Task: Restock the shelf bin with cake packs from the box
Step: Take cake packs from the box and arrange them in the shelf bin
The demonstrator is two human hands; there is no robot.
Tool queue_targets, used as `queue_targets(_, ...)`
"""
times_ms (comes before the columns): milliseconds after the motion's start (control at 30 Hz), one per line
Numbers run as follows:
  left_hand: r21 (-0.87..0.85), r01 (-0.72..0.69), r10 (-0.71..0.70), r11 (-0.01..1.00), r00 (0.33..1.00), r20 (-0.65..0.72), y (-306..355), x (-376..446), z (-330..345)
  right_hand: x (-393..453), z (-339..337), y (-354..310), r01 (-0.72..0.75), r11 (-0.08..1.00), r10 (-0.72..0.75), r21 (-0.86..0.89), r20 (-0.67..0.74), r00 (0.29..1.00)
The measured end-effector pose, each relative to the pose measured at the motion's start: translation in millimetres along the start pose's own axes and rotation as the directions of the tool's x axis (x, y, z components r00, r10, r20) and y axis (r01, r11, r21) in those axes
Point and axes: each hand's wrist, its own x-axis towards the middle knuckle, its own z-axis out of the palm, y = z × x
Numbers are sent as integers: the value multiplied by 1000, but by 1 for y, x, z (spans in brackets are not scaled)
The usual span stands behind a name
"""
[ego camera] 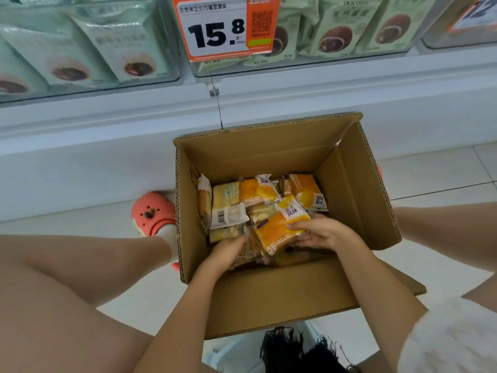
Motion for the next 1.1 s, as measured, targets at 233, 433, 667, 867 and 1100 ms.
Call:
queue_targets(233,-688,-155,175,709,984,-40,38,-26,16,-43,26,-21,181,946,-222,267,128,967)
queue_targets(433,-521,-446,271,728,885,-379,55,-51,25,-63,42,-20,400,909,-387,121,-114,915)
queue_targets(667,-541,-457,358,706,890,-284,83,-90,10,-101,35,-35,546,822,-541,164,-76,838)
queue_targets(867,-226,-778,671,586,623,-402,134,-158,-20,-166,38,-93,720,691,-723,58,42,690)
queue_targets(1100,186,-948,834,260,123,-538,223,-244,-66,-275,61,-199,889,454,-890,-56,25,456)
